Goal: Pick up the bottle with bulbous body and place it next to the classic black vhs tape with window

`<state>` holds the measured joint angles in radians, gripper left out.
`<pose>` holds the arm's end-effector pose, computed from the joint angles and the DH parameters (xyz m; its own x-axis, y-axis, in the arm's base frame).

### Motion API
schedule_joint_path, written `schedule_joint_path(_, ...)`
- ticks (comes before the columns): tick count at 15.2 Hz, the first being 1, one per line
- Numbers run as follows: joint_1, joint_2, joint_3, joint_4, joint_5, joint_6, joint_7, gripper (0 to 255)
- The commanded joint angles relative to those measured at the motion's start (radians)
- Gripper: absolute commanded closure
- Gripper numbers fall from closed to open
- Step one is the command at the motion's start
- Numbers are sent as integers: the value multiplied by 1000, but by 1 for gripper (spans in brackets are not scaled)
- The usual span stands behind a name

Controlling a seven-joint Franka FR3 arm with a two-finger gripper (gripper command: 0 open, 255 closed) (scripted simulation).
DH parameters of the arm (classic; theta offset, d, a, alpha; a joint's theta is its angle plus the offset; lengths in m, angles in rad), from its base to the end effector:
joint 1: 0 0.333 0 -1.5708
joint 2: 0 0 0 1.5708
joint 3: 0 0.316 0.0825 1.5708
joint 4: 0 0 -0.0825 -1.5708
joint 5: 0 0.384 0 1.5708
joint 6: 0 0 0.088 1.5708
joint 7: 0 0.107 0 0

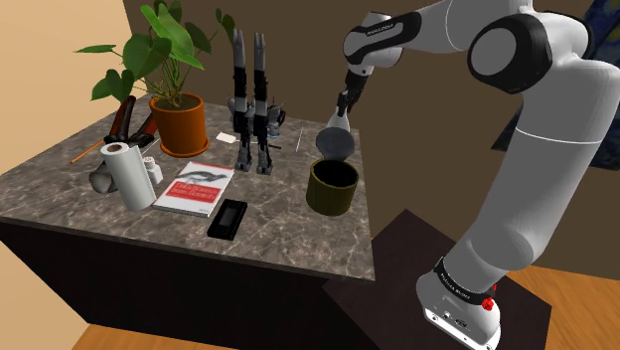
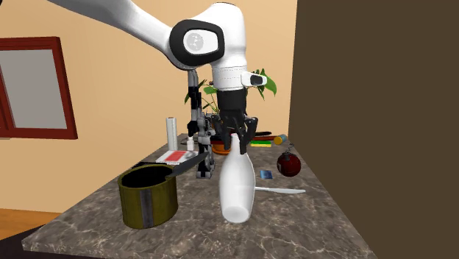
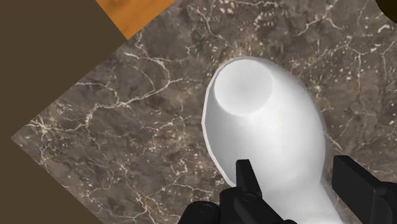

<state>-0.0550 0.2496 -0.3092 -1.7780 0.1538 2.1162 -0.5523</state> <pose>0.6007 -0.2074 0.4316 0.9849 0.1264 0.1185 0.1275 -0.9918 -0.0017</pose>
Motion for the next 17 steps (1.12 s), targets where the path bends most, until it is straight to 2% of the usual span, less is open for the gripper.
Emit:
schedule_joint_path(1, 1, -6, -1, 19, -4, -23, 4, 255)
schedule_joint_path(14, 0, -36, -7, 154, -22, -186, 24, 255)
schedule_joint_path(17, 41, -122, 9, 85, -59, -195, 87, 255)
